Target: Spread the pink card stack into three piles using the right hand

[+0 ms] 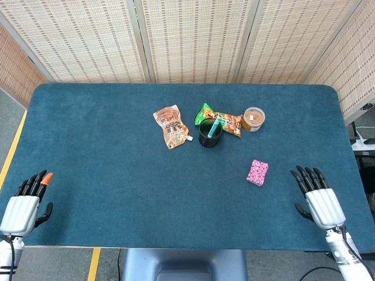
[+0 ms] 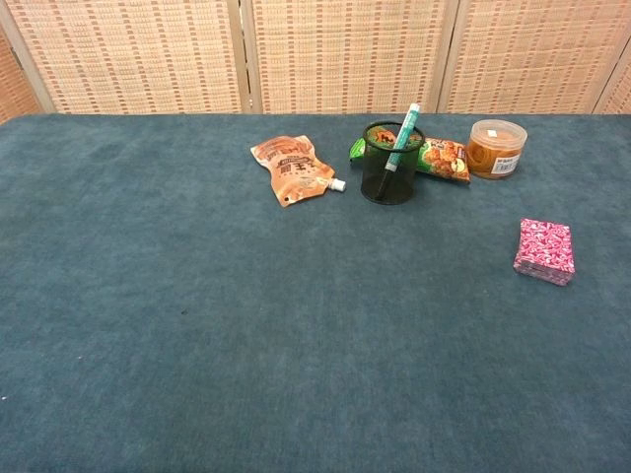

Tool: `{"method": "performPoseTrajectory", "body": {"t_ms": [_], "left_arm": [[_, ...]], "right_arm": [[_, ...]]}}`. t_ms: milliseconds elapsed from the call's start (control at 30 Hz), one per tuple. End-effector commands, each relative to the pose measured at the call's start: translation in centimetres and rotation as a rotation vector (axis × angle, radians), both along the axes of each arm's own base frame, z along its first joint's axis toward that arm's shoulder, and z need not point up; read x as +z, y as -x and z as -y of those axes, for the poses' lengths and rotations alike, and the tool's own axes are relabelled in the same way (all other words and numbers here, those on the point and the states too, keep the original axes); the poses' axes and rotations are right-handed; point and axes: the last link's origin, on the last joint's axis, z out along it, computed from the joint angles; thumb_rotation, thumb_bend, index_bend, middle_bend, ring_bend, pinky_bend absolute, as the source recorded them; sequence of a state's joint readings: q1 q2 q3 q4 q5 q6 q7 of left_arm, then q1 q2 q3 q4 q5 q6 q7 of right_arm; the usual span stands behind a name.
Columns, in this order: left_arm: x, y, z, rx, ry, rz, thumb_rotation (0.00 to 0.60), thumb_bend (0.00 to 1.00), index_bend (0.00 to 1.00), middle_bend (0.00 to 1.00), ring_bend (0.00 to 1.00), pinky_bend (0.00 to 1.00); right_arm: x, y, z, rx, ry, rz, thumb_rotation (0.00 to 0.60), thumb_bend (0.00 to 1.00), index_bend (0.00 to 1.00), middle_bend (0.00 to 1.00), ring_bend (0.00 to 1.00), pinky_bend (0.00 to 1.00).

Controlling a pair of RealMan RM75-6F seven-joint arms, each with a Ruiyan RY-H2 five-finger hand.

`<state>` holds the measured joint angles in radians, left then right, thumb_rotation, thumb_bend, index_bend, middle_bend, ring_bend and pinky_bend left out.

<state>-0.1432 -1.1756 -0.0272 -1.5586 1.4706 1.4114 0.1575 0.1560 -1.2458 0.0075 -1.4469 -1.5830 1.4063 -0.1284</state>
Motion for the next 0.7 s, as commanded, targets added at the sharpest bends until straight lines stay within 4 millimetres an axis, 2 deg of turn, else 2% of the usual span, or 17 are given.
{"method": "performPoseTrajectory", "body": {"t_ms": [33, 167, 267, 467, 700], "left_arm": [[0.0, 0.0, 0.0, 0.003, -0.001, -0.002, 0.6, 0.47, 0.0, 0.0, 0.07, 0.16], [0.0, -0.1, 0.0, -0.001, -0.003, -0.001, 0.6, 0.47, 0.0, 0.0, 0.07, 0.16], [-0.1, -0.2, -0.1, -0.004, -0.005, 0.001, 0.6, 0.47, 0.0, 0.0, 0.07, 0.16], [-0.3, -0.3, -0.3, 0.0, -0.01, -0.005, 0.6, 0.48, 0.0, 0.0, 0.07, 0.16], [-0.9, -0.2, -0.5, 0.015, -0.006, -0.036, 0.6, 0.48, 0.0, 0.0, 0.07, 0.16]], "right_arm": [[-0.1, 0.0, 0.1, -0.002, -0.006, -0.003, 0.6, 0.21, 0.0, 0.0, 0.0, 0.0], [-0.2, 0.4, 0.5, -0.016, -0.016, -0.017, 0.6, 0.21, 0.0, 0.0, 0.0, 0.0], [-0.3, 0.7, 1.6, 0.0, -0.042, -0.057, 0.6, 0.21, 0.0, 0.0, 0.0, 0.0], [-0.8, -0.1, 6.5, 0.182, -0.218, -0.263, 0.6, 0.21, 0.0, 0.0, 0.0, 0.0], [-1.8, -1.1, 10.5, 0.325, -0.32, -0.42, 0.6, 0.21, 0.06, 0.05, 0.0, 0.0]]}}
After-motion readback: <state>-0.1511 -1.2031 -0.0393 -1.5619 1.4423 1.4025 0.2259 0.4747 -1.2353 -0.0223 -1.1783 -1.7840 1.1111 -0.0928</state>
